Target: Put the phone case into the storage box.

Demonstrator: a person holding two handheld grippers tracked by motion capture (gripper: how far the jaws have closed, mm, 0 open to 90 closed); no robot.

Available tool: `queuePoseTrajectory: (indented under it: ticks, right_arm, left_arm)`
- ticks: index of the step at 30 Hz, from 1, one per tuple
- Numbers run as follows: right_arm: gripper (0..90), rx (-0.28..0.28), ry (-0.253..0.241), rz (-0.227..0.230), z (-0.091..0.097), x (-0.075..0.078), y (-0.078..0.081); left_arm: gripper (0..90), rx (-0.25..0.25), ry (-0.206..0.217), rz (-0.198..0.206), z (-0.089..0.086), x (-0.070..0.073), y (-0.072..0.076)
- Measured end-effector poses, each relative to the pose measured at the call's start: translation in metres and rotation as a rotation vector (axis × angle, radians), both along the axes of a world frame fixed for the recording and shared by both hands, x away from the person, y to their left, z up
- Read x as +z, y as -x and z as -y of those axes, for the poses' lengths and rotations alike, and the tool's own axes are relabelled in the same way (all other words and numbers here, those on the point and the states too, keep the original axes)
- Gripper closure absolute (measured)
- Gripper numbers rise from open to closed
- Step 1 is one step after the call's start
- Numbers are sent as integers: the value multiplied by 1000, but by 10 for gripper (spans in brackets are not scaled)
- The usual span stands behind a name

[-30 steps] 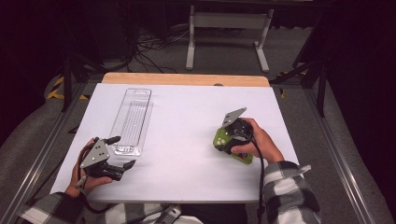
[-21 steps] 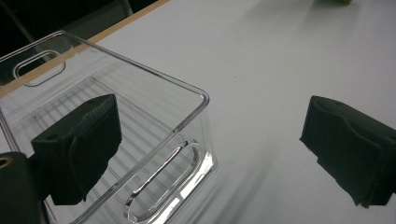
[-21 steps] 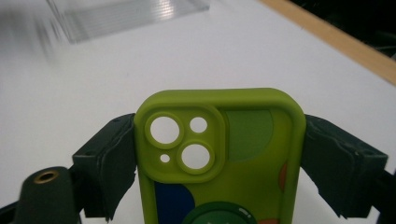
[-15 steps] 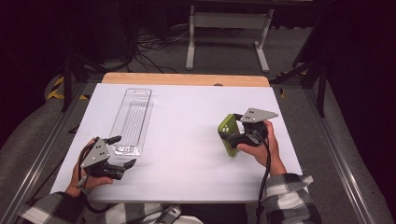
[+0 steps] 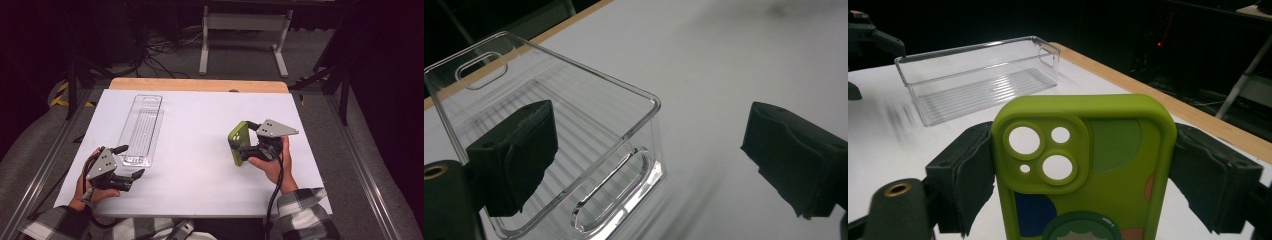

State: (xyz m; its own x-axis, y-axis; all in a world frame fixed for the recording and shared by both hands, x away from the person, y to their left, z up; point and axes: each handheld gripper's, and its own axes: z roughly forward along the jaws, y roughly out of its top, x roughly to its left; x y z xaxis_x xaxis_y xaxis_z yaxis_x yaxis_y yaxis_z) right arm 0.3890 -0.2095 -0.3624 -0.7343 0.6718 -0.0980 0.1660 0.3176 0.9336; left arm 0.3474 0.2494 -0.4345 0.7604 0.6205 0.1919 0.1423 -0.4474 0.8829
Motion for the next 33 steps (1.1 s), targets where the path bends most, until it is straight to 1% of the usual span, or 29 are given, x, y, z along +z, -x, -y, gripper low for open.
queuePoseTrajectory:
  ticks: [3, 5, 6, 7, 9, 11, 13, 15, 19, 20, 21, 22, 23, 24, 26, 27, 28, 29, 31, 33]
  right_arm:
    - [166, -10, -8, 9, -5, 1, 2]
    - [166, -10, -11, 9, -9, 1, 4]
    - [166, -14, -14, 15, -10, 1, 5]
    - [166, -14, -14, 15, -10, 1, 5]
    - [166, -19, -29, 24, -14, 1, 7]
    - [166, -31, -41, 31, -16, 2, 9]
    - [166, -41, -49, 41, -18, 2, 11]
    - [166, -46, -64, 42, -20, 2, 12]
    - [166, -64, -83, 55, -25, 2, 14]
    - [166, -65, -87, 54, -26, 2, 14]
    - [166, -66, -96, 54, -28, 2, 15]
    - [166, -66, -96, 54, -28, 2, 15]
    - [166, -73, -104, 52, -30, 2, 16]
    - [166, -77, -110, 52, -32, 2, 16]
    - [166, -84, -111, 62, -38, 3, 18]
    - [166, -82, -117, 57, -40, 3, 19]
    - [166, -81, -118, 52, -41, 3, 19]
    - [166, -85, -120, 59, -43, 2, 19]
    - [166, -86, -130, 54, -47, 2, 19]
    - [166, -93, -133, 59, -52, 1, 20]
  left_arm:
    - [97, 6, 8, 5, 0, 0, 0]
    - [105, 12, 2, 12, 0, 1, -1]
    - [109, 18, 17, 1, 1, 1, 0]
    - [114, 18, 17, 1, 1, 1, 0]
    - [118, 24, 15, 7, 2, 1, 0]
    - [128, 29, 31, 5, 3, 2, 0]
    - [133, 32, 36, 4, 3, 2, 0]
    - [142, 37, 37, 7, 4, 3, 0]
    - [154, 39, 59, -1, 5, 4, 0]
    - [155, 39, 59, -1, 5, 4, 0]
    - [159, 35, 70, -4, 6, 4, 0]
    - [159, 31, 66, -4, 7, 5, 0]
    - [162, 27, 71, -4, 10, 6, 0]
    - [162, 19, 88, -3, 13, 7, 0]
    - [168, 14, 103, -4, 17, 9, 0]
    - [169, 7, 116, -9, 20, 10, 0]
    - [169, 0, 116, -6, 22, 12, 0]
    - [171, 1, 125, -2, 25, 13, 0]
    - [174, -7, 134, 0, 31, 15, 0]
    - [178, -9, 141, 2, 37, 18, -1]
